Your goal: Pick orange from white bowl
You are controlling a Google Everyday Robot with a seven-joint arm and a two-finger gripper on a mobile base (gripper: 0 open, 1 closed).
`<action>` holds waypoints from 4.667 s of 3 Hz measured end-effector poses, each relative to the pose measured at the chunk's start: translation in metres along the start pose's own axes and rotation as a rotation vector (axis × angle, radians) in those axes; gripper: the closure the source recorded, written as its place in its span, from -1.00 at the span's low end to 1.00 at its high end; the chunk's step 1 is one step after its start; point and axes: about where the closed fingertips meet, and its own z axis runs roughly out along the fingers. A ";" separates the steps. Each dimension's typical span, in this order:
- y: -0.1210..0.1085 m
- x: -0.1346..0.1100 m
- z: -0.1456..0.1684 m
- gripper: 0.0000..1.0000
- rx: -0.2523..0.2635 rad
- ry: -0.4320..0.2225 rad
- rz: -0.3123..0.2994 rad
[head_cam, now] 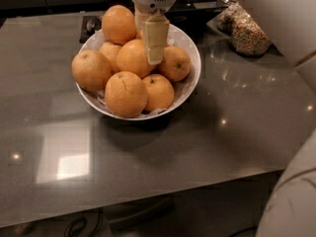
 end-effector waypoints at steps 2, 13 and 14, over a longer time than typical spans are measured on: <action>0.003 -0.005 0.011 -0.42 -0.043 -0.038 -0.008; 0.053 -0.028 -0.033 1.00 0.087 -0.142 0.039; 0.078 -0.036 -0.054 1.00 0.123 -0.167 0.022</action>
Offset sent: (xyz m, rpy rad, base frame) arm -0.0308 -0.0170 -0.0217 -0.0621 0.1929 0.0197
